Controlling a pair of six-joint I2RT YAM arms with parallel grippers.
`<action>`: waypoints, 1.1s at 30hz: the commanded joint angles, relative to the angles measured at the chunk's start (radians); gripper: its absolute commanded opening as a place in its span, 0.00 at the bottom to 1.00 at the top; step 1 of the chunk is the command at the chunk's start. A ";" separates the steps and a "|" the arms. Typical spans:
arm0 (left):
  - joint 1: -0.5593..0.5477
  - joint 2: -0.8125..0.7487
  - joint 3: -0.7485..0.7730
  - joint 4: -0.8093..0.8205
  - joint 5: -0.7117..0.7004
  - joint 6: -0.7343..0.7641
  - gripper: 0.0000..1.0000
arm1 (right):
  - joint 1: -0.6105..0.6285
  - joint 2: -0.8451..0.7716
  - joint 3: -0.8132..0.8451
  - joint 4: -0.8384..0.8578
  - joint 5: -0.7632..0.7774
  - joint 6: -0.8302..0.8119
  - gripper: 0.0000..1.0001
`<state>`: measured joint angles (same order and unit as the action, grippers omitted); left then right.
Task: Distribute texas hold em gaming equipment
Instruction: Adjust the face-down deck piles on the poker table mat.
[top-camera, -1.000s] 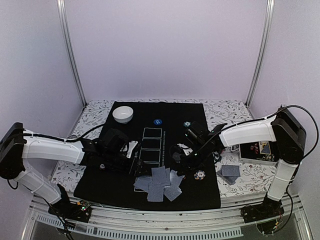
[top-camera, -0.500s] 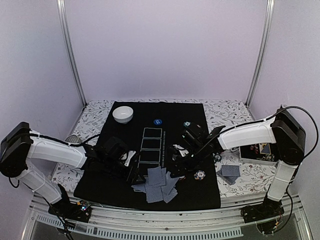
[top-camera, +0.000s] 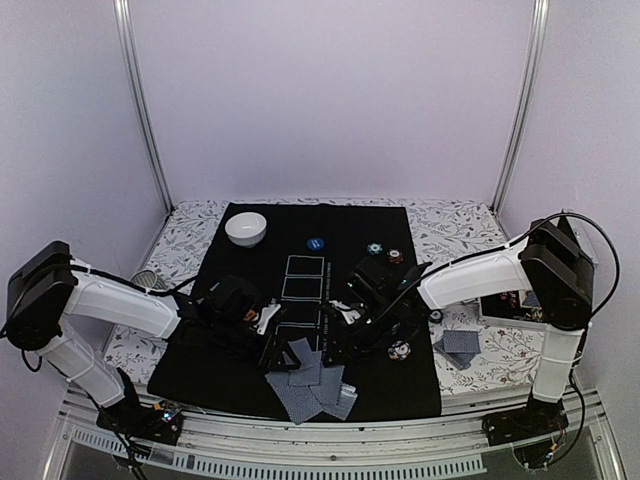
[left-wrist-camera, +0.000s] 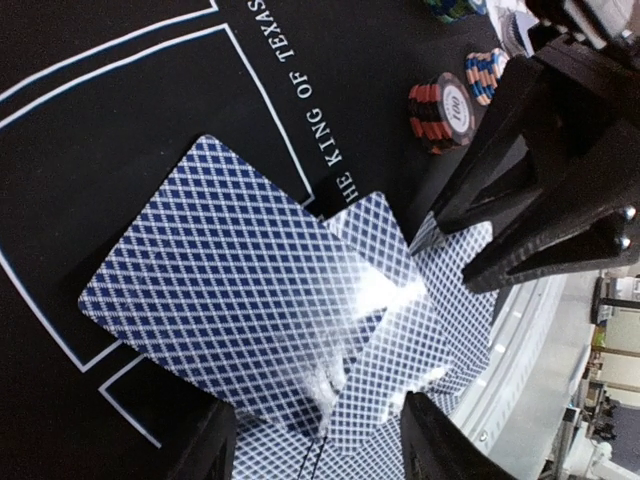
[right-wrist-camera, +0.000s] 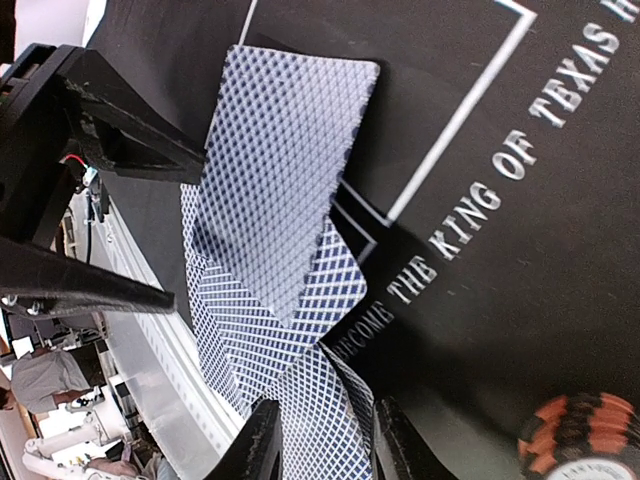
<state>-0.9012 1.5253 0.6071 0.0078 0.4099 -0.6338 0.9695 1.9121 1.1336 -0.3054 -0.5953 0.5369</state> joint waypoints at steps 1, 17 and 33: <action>-0.012 0.008 -0.026 0.072 0.039 -0.020 0.56 | 0.010 0.015 0.035 0.043 -0.028 0.013 0.33; -0.012 -0.134 0.046 -0.186 -0.064 0.076 0.62 | 0.011 -0.054 0.106 -0.131 0.176 -0.082 0.40; -0.183 -0.312 -0.119 -0.215 -0.020 -0.239 0.67 | 0.084 -0.065 0.021 -0.179 0.159 -0.046 0.50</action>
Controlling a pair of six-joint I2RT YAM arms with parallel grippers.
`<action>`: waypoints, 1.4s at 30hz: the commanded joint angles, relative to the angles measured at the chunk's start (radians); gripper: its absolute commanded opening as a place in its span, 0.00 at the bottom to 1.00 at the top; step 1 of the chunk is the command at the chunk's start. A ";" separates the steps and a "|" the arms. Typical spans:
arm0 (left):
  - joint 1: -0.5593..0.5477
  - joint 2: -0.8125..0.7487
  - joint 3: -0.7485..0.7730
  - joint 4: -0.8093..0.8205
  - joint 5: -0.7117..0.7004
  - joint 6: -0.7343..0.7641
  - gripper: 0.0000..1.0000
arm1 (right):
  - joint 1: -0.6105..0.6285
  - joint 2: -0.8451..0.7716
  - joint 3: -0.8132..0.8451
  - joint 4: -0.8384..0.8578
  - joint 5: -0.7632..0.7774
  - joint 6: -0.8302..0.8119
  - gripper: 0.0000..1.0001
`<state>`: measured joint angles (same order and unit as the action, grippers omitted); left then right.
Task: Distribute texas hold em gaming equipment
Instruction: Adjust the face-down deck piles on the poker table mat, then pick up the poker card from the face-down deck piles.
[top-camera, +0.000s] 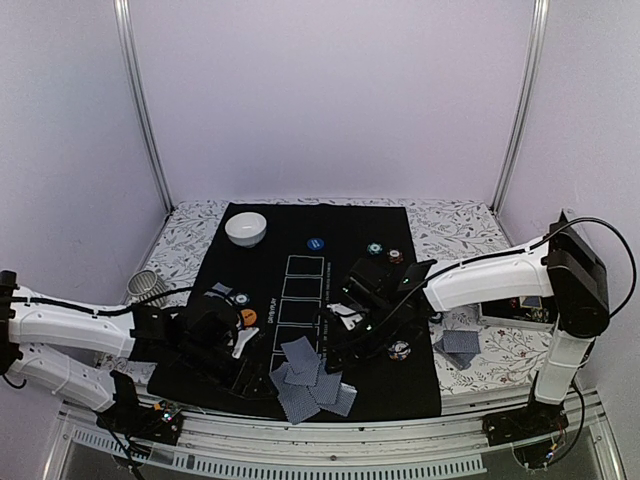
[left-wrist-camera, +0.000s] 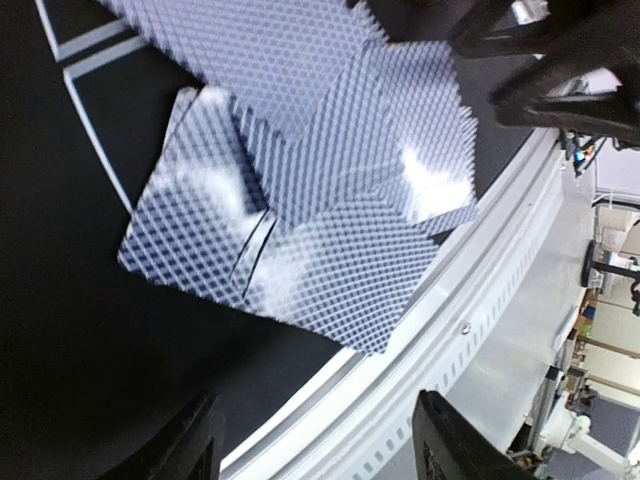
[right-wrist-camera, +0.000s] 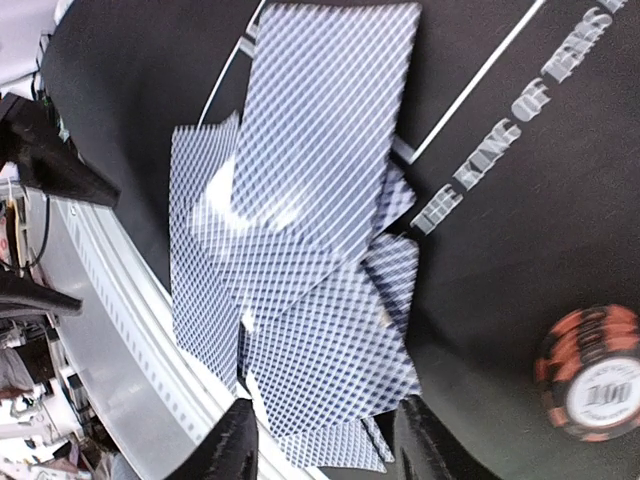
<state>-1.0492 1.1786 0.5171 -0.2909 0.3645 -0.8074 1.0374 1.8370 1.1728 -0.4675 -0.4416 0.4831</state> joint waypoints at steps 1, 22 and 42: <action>-0.043 0.057 -0.026 0.091 0.018 -0.059 0.68 | 0.016 0.008 -0.022 -0.020 0.014 0.011 0.51; -0.059 0.248 -0.024 0.333 0.032 0.010 0.58 | 0.036 0.100 -0.021 0.154 -0.172 0.027 0.46; -0.059 0.298 -0.010 0.432 0.008 0.019 0.47 | 0.036 0.117 -0.031 0.283 -0.238 0.090 0.31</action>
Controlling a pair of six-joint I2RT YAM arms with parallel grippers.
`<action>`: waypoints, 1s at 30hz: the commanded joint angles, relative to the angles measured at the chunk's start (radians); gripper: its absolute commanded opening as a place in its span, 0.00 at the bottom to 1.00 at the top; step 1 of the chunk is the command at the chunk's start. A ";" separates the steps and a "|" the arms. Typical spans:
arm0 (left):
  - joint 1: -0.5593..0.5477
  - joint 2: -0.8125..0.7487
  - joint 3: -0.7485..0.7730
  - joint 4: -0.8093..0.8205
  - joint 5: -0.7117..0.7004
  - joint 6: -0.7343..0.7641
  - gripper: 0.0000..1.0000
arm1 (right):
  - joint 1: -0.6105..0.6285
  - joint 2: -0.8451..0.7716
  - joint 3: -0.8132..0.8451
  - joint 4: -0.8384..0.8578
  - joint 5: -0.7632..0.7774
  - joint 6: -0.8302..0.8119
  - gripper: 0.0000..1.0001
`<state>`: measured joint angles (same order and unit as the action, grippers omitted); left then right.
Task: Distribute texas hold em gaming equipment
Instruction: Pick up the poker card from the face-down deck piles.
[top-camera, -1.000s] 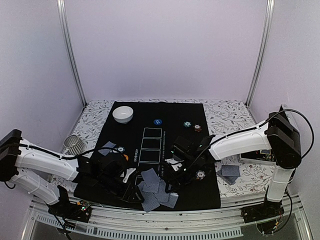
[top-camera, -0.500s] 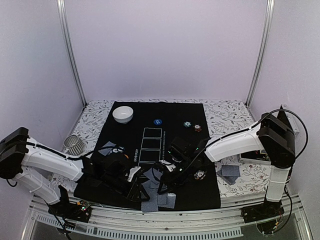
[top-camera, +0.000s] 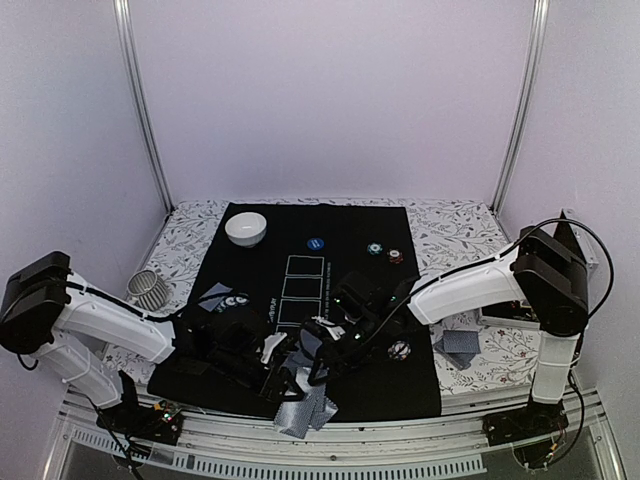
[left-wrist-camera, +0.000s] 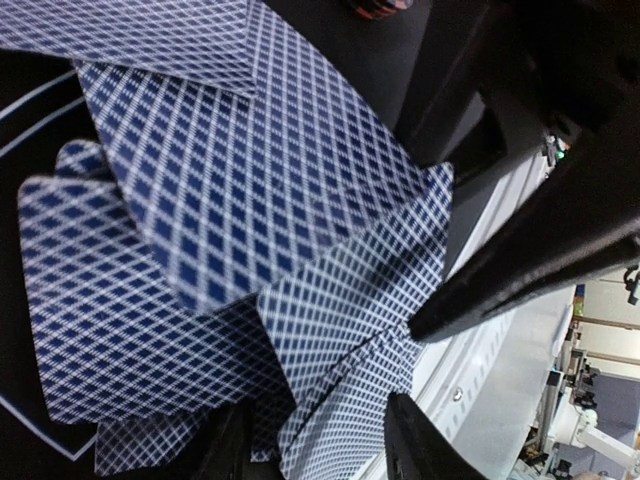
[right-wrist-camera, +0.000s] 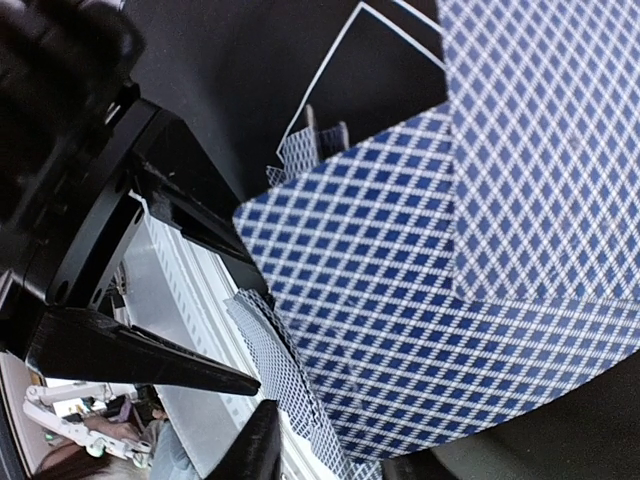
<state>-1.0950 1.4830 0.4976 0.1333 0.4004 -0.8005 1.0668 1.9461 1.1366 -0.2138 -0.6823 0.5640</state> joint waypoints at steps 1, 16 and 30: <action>-0.013 -0.009 0.011 -0.001 -0.032 0.015 0.47 | 0.007 0.006 0.002 0.028 0.011 0.010 0.27; 0.018 -0.144 0.081 -0.237 -0.123 0.139 0.52 | -0.012 -0.107 -0.029 -0.178 0.157 -0.071 0.04; 0.182 -0.241 0.150 -0.343 -0.130 0.217 0.58 | -0.020 -0.160 -0.034 -0.347 0.253 -0.125 0.09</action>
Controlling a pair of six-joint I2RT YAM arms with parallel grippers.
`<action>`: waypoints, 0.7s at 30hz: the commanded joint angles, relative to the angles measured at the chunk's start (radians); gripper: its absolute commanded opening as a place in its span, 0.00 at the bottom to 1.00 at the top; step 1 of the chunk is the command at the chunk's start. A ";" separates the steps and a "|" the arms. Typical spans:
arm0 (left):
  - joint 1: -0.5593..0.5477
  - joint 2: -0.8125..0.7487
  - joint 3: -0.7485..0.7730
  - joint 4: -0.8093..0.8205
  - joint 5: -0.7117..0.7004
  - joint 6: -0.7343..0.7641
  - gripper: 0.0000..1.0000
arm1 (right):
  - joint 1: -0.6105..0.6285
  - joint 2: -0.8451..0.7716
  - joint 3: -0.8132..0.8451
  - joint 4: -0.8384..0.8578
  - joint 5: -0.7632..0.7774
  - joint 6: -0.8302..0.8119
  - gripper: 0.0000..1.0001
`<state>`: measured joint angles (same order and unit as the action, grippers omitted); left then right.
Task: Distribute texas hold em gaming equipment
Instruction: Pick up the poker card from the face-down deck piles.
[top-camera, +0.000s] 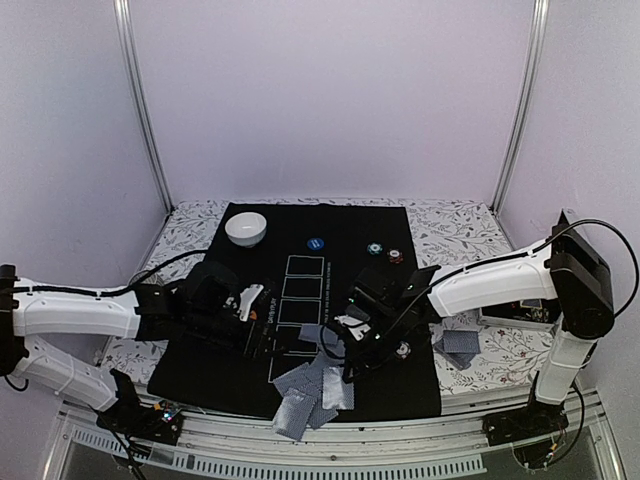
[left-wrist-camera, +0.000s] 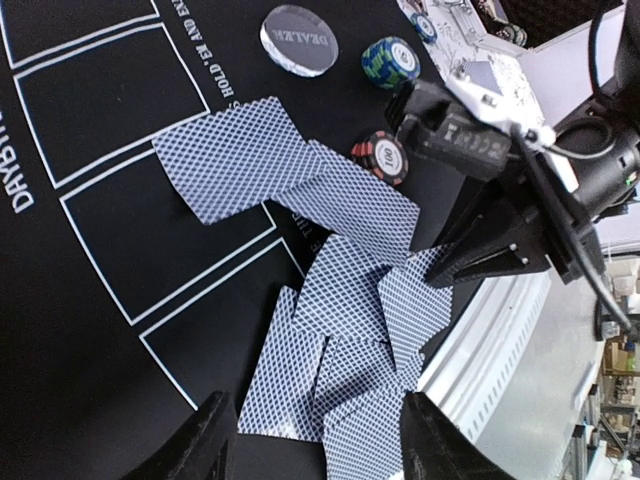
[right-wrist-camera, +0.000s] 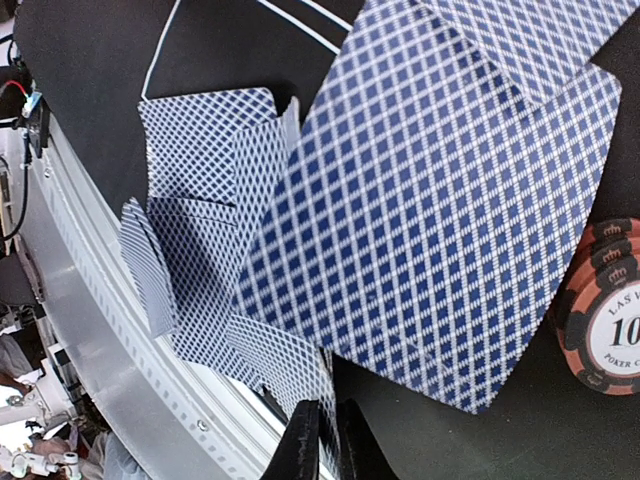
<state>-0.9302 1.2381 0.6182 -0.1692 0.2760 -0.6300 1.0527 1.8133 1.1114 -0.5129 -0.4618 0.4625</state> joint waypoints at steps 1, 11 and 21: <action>0.018 0.012 0.033 -0.038 -0.001 0.054 0.58 | -0.006 -0.026 -0.009 -0.052 0.032 -0.024 0.09; 0.019 0.049 0.053 -0.011 0.020 0.071 0.60 | -0.007 -0.074 -0.012 -0.143 0.060 -0.035 0.08; -0.013 0.058 0.065 0.114 0.137 0.083 0.53 | -0.091 -0.190 -0.080 -0.081 -0.019 -0.019 0.03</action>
<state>-0.9222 1.2842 0.6613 -0.1474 0.3416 -0.5678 1.0161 1.6943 1.0771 -0.6487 -0.4229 0.4278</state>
